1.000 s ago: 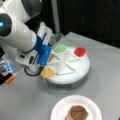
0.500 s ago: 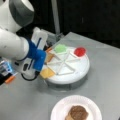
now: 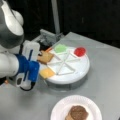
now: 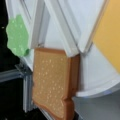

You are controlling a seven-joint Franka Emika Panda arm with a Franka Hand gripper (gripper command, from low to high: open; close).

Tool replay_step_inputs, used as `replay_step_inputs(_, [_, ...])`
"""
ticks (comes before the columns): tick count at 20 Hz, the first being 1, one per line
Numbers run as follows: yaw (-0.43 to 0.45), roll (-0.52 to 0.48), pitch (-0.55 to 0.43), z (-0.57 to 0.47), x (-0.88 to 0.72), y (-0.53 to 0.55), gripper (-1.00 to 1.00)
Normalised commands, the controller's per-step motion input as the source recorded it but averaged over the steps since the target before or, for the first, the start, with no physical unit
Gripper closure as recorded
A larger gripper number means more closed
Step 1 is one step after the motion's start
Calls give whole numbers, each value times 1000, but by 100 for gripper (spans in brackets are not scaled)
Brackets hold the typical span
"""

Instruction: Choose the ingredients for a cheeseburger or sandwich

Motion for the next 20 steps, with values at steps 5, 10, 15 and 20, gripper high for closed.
replay_step_inputs(5, [171,402,39,-125,389,-333,-100])
replay_step_inputs(10, [182,400,20,-220,371,-349,-100])
replay_step_inputs(15, [140,420,37,-291,363,-386,-100])
replay_step_inputs(20, [47,464,135,-169,287,-397,-100])
